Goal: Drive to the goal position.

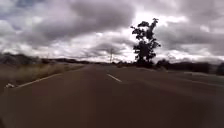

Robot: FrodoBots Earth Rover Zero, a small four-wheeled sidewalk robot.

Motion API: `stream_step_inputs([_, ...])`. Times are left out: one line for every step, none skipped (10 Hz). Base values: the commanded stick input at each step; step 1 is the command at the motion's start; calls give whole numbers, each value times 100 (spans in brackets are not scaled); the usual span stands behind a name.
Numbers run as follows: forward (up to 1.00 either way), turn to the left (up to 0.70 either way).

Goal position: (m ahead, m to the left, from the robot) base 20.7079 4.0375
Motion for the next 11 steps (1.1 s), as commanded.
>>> stream_step_inputs([100,27])
stream_step_inputs([100,44])
stream_step_inputs([100,44])
stream_step_inputs([100,44])
stream_step_inputs([100,44])
stream_step_inputs([100,44])
stream_step_inputs([100,4])
stream_step_inputs([100,4])
stream_step_inputs([100,4])
stream_step_inputs([100,4])
stream_step_inputs([100,4])
